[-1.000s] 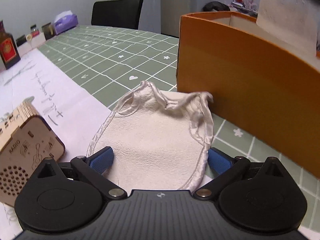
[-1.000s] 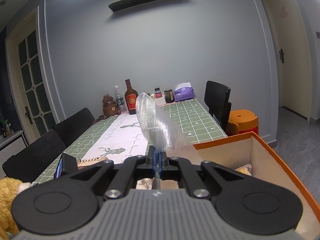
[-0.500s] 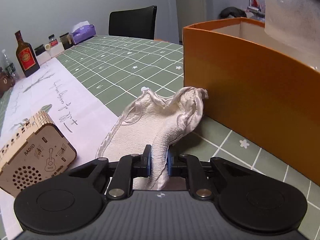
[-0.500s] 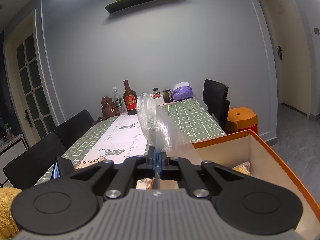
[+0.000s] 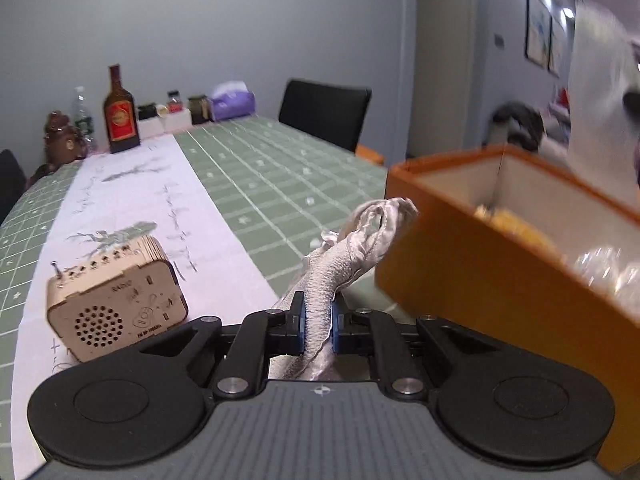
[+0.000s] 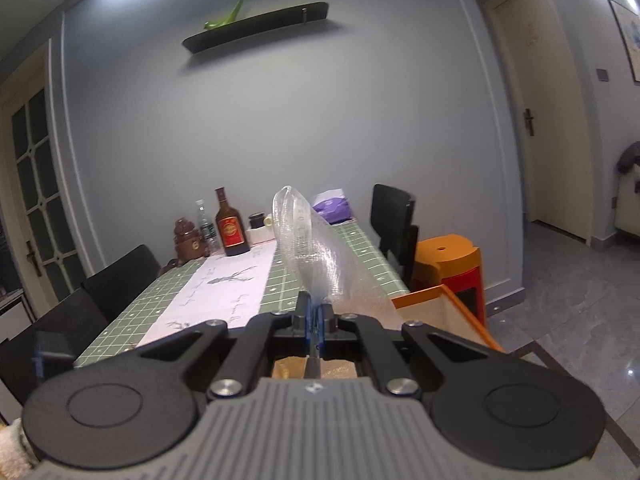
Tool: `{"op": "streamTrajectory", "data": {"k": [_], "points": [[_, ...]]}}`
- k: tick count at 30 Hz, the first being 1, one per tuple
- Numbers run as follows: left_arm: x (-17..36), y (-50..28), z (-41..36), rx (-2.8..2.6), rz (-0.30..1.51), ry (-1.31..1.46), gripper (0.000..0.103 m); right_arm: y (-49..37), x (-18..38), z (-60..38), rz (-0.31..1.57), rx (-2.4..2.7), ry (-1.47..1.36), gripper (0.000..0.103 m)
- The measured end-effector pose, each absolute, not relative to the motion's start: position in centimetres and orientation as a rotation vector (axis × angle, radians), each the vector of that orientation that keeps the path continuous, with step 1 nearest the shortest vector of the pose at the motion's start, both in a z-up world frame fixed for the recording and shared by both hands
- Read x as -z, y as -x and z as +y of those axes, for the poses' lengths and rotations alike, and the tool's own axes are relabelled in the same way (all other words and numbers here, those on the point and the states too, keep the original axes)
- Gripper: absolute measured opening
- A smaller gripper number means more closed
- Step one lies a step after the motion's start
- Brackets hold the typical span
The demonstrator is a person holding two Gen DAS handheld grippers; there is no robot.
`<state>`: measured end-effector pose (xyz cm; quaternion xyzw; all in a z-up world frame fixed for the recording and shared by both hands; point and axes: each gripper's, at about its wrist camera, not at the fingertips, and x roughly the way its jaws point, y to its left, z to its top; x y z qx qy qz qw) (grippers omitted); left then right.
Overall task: Organize soft objects
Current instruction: 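Carry the cream pouch and mesh bag over the orange box with both tools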
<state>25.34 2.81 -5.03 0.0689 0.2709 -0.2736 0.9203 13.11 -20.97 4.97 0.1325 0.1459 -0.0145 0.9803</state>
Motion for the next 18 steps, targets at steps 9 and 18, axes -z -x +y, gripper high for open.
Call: {"op": "streamTrajectory", "data": {"k": [9,18], "points": [[-0.7,-19.5,0.3,0.439,0.353,-0.039,0.013,-13.9,-4.0,-24.6,0.387,0.101,-0.221,0.000],[-1.9,-18.5,-4.5,0.538,0.491,0.070,0.013,-16.2,-1.6,-26.9,0.530,0.051,-0.192,0.000]]}}
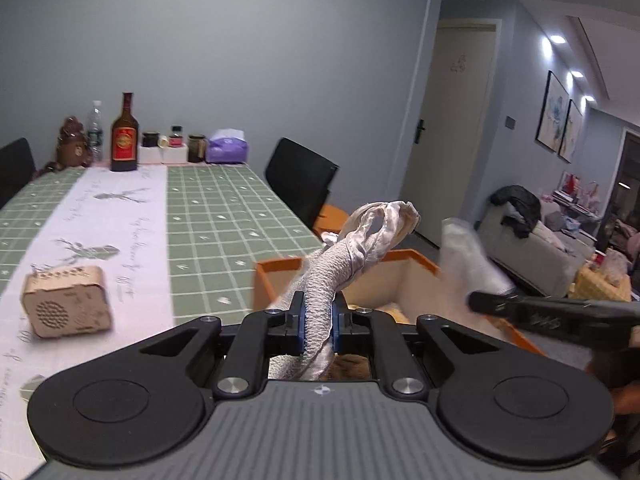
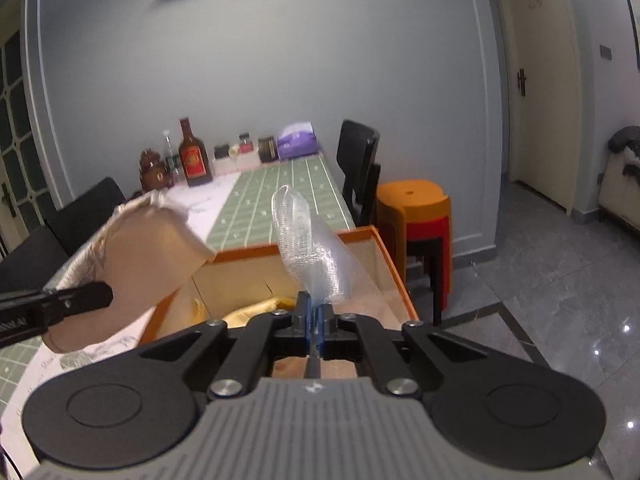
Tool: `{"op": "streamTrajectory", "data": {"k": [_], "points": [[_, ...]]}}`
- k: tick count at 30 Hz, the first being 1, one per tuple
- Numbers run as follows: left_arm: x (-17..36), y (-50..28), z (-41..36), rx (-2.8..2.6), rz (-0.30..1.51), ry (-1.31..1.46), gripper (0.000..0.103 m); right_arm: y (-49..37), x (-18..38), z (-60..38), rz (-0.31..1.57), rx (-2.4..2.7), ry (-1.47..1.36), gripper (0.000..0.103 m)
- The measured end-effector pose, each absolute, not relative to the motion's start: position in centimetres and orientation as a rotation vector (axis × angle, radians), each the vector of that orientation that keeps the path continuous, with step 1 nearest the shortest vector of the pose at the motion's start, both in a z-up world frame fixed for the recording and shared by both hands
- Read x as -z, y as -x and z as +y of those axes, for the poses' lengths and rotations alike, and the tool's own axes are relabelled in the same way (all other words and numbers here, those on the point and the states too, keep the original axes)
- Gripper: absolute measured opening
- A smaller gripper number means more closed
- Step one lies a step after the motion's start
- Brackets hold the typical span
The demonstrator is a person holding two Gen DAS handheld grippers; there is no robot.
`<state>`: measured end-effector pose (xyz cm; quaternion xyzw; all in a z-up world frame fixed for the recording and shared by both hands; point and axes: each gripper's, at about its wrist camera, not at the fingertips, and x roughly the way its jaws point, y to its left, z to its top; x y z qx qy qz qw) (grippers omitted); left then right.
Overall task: Organize soft objects
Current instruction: 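Carry the cream pouch and mesh bag over the orange box with both tools, then open both tools to drop the cream pouch and mesh bag into the box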
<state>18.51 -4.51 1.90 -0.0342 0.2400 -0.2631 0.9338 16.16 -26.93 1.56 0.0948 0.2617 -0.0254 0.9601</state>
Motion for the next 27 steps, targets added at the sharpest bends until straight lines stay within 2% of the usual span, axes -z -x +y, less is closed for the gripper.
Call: {"op": "streamTrajectory", "data": {"k": [13,16,17,18,19,20,21,24,25,27], "points": [[0.9,-19.2,-10.5,0.572,0.627,0.017,0.014,-16.7,-0.3,-28.6,0.551,0.051,-0.199,0.000],[1.4,-19.3,-11.0,0.569,0.657,0.013,0.019,-16.9,-0.1,-29.0,0.556,0.048,-0.205,0.000],[1.4,-19.1,-11.3,0.576,0.660,0.010,0.026,-16.9,0.0,-29.0,0.557,0.048,-0.206,0.000],[1.4,-19.0,-11.4,0.581,0.654,0.011,0.042,-17.0,0.0,-29.1,0.560,0.046,-0.211,0.000],[1.3,-18.9,-11.4,0.584,0.646,0.016,0.052,-17.0,0.0,-29.2,0.561,0.040,-0.215,0.001],[1.2,-18.9,-11.3,0.581,0.642,0.022,0.077,-17.0,0.0,-29.1,0.562,0.036,-0.214,0.001],[1.0,-18.8,-11.3,0.572,0.635,0.031,0.090,-17.1,0.0,-29.1,0.566,0.037,-0.208,0.001],[0.5,-18.5,-10.8,0.554,0.610,0.049,0.091,-17.3,0.1,-29.0,0.580,0.037,-0.204,0.002],[0.4,-18.5,-10.7,0.551,0.607,0.049,0.091,-17.3,0.1,-29.0,0.584,0.037,-0.202,0.007],[0.0,-18.2,-10.6,0.538,0.606,0.043,0.091,-17.4,0.2,-28.8,0.593,0.039,-0.196,0.008]]}}
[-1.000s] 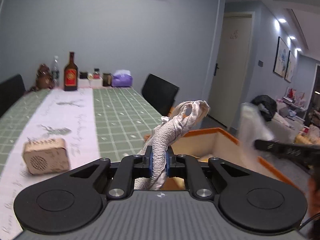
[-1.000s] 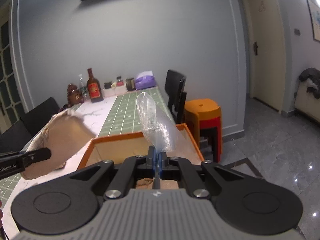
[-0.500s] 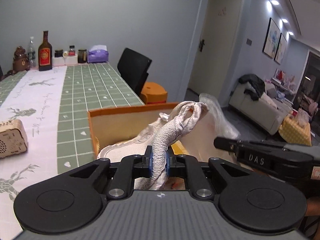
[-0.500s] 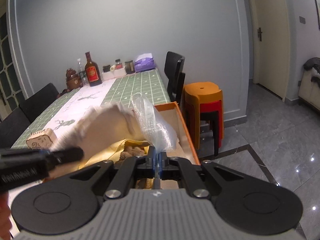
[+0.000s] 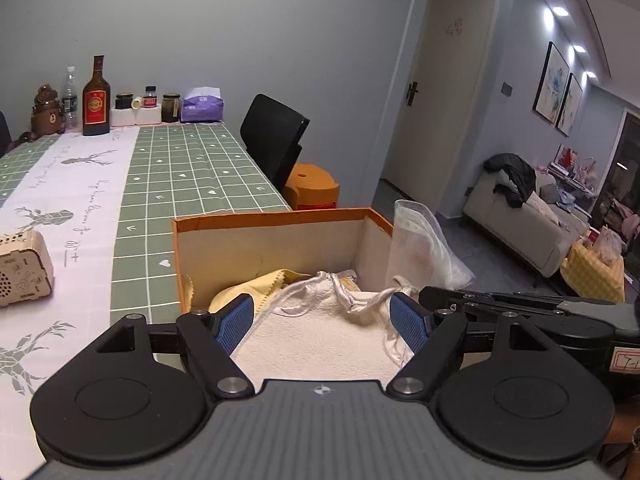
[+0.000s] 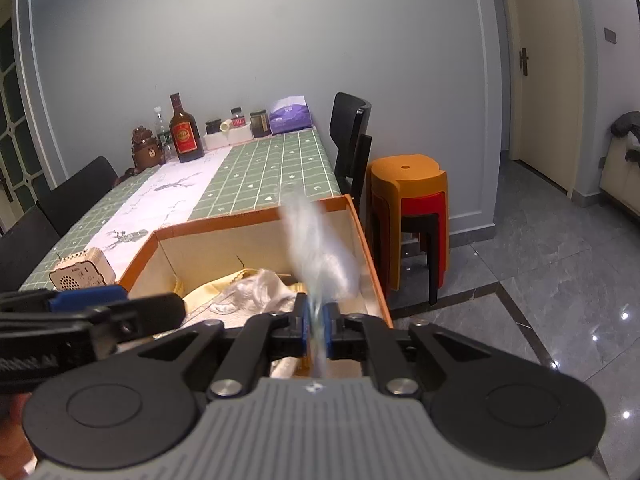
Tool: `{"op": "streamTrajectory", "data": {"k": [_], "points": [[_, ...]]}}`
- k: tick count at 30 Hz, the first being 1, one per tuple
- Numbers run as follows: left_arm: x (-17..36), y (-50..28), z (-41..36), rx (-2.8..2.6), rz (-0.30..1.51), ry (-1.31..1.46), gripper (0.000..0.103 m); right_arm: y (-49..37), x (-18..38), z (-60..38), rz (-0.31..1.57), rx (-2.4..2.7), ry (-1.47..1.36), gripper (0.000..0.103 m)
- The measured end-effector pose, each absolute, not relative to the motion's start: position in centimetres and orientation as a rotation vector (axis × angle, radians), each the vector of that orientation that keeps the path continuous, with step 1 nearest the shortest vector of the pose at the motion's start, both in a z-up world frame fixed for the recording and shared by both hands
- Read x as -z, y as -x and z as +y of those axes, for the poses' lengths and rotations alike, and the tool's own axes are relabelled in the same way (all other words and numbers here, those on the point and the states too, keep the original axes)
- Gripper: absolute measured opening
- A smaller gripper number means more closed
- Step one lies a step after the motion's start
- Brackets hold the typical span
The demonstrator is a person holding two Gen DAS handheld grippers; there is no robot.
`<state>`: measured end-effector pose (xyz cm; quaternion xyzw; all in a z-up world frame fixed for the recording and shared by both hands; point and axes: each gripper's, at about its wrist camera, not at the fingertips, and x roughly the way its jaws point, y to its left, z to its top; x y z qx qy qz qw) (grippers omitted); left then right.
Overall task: Organize soft objects
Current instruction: 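Open both tools to drop the cream pouch and mesh bag into the box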
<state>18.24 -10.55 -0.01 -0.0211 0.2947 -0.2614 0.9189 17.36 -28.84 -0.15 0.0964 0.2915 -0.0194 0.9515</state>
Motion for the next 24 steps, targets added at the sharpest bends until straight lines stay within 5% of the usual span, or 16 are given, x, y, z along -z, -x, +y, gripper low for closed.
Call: {"op": "streamTrajectory", "data": {"k": [2,3,4,6,10,24], "points": [[-0.2,-18.0,-10.3,0.521,0.596,0.044,0.093,-17.3,0.1,-28.7,0.592,0.038,-0.197,0.010],[-0.3,-17.8,-10.2,0.512,0.589,0.052,0.093,-17.3,0.0,-28.7,0.595,0.034,-0.206,0.025],[-0.5,-17.8,-10.0,0.508,0.584,0.059,0.095,-17.2,0.0,-28.7,0.598,0.030,-0.217,0.056],[-0.8,-17.8,-9.8,0.508,0.586,0.054,0.097,-17.1,-0.3,-28.5,0.591,0.033,-0.221,0.082],[-1.3,-17.6,-8.9,0.500,0.559,0.075,0.099,-16.4,-0.9,-28.4,0.563,0.029,-0.260,0.090],[-3.0,-15.5,-5.8,0.405,0.471,0.019,0.103,-12.1,-3.6,-26.4,0.431,-0.027,-0.259,0.092]]}}
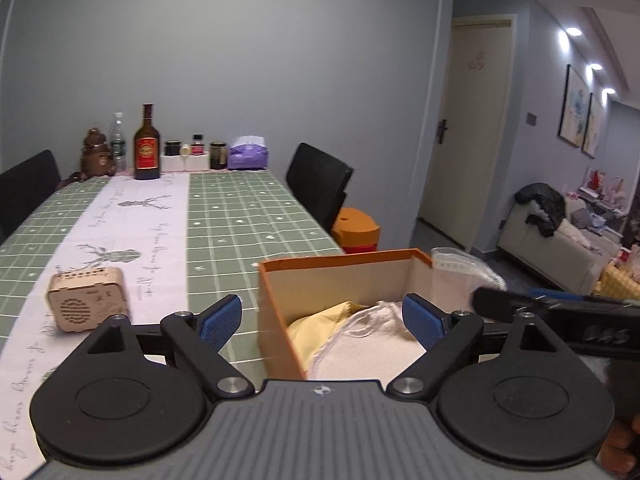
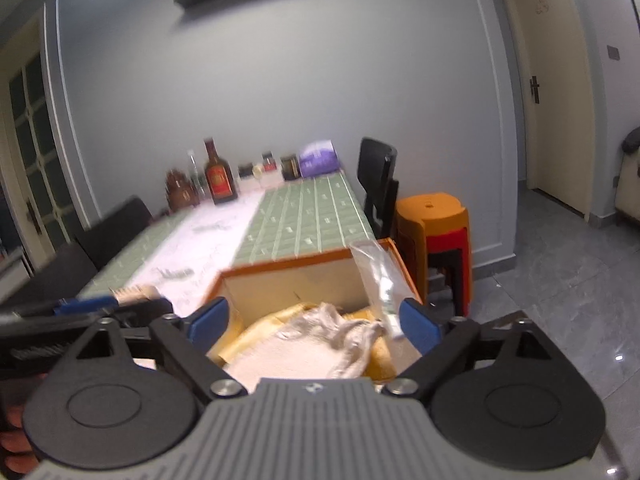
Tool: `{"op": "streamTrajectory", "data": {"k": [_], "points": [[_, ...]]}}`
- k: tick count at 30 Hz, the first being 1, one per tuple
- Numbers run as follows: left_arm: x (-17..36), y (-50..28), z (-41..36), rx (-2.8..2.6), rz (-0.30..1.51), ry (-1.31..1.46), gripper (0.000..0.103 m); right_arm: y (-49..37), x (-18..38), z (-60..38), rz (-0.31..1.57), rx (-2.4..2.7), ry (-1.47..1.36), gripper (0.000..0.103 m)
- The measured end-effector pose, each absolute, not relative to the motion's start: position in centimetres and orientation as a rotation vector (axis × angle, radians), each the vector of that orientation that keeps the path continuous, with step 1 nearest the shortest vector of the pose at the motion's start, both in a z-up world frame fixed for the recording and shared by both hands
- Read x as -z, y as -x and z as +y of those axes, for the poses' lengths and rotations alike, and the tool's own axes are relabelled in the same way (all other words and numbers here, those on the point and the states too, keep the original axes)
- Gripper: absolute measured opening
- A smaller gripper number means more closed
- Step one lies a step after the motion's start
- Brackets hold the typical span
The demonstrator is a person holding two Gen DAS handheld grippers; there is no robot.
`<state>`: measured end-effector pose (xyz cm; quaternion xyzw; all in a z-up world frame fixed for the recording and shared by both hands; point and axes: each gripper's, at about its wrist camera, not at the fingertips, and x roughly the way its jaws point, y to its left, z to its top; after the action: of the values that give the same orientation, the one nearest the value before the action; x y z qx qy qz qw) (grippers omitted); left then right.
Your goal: Organize soft objects
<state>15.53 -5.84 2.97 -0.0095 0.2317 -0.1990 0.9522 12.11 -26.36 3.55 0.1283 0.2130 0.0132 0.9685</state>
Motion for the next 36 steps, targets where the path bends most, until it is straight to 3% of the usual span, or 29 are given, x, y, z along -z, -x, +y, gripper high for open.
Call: {"op": "streamTrajectory", "data": {"k": [19,36], "points": [[-2.6,-10.2,1.2,0.094,0.371,-0.027,0.103,-9.4,-2.9,-14.4,0.435,0.045,-0.031,0.095],[-1.5,-9.3,4.4,0.071,0.386,0.005,0.103,-9.5,-1.5,-10.3,0.473,0.028,0.030,0.095]]}}
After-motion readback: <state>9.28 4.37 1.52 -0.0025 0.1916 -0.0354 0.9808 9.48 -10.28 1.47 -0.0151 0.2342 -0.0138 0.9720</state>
